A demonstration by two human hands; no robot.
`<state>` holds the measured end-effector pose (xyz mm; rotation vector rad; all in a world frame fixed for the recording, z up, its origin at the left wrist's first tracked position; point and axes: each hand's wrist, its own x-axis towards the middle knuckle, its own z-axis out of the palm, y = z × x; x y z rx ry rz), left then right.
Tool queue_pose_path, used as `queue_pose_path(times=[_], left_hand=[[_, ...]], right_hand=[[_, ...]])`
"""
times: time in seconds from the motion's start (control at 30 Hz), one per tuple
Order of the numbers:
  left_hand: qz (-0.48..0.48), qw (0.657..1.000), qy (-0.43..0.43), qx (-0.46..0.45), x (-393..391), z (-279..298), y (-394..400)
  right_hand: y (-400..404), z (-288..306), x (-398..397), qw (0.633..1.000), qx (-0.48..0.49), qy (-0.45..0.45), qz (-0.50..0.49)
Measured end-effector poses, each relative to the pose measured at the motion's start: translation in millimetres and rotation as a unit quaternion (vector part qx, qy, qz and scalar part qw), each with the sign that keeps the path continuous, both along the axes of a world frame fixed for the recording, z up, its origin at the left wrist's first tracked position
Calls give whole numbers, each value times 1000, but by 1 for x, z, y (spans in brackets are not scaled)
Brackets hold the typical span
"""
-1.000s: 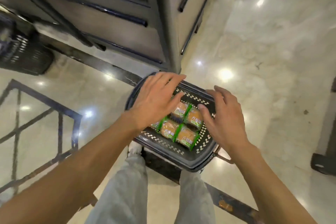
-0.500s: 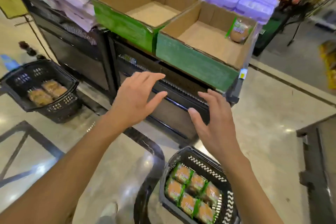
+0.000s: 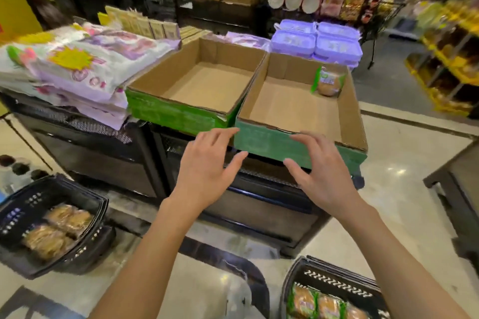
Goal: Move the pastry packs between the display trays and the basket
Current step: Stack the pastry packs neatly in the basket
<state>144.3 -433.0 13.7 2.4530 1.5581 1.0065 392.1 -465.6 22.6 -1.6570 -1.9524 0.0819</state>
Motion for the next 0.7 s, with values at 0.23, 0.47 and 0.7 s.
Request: queue_pose_path(times=[0.23,0.47,0.7], left_hand=[[-54,998,30,-25,51,-2,145],[-89,992,70,-53,133,-3,279],[-136,974,156,-95,175,-23,388]], right_hand=[[112,-11,61,991,-15,84,-106],[229,-11,130,983,-89,63,-145],[305,-19,179,970,-116,49,-209]])
